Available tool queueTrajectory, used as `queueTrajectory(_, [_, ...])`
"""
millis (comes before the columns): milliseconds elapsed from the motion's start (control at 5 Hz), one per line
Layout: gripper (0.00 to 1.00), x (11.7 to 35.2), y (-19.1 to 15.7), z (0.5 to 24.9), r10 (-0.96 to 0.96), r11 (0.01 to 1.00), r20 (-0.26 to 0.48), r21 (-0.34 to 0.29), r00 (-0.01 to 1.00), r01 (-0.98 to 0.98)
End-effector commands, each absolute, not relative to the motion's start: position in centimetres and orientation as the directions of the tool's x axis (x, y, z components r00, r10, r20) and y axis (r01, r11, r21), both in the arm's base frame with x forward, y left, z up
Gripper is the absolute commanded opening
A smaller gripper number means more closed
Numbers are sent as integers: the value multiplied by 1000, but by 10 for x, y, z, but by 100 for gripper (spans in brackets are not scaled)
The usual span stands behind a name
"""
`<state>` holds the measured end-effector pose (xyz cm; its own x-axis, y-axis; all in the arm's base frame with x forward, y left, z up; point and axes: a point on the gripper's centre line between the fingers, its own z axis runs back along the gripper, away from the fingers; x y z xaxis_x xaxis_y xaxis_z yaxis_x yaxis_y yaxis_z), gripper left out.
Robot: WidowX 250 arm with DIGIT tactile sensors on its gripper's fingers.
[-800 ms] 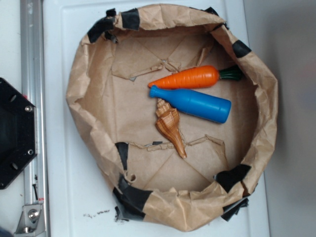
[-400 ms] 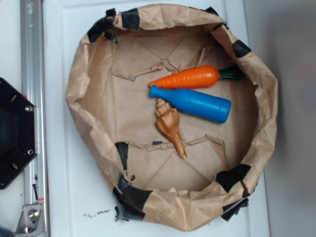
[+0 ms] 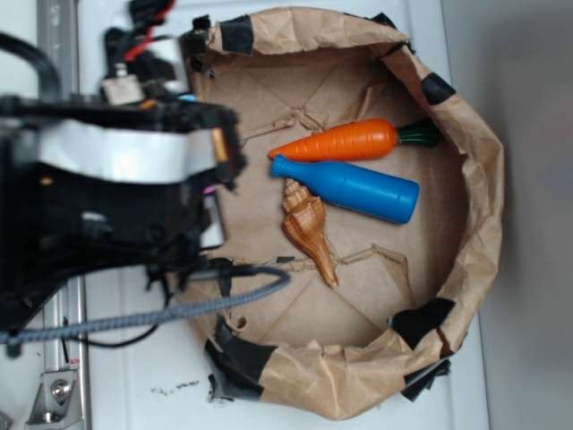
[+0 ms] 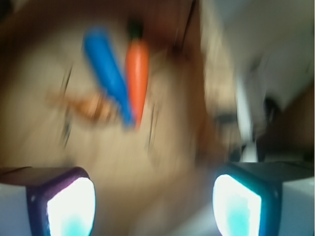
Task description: Grab the blue bottle.
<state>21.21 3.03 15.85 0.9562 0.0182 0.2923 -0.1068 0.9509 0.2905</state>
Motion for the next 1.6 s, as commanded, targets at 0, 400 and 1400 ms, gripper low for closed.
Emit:
queueTrajectory(0, [100,289,46,107,-97,986,307,161,947,48])
queueTrajectory(400, [100,312,25,58,-252,968,223,63,942,244])
queueTrajectory(1400, [100,279,-77,33,-462,879,152,-52,874,474])
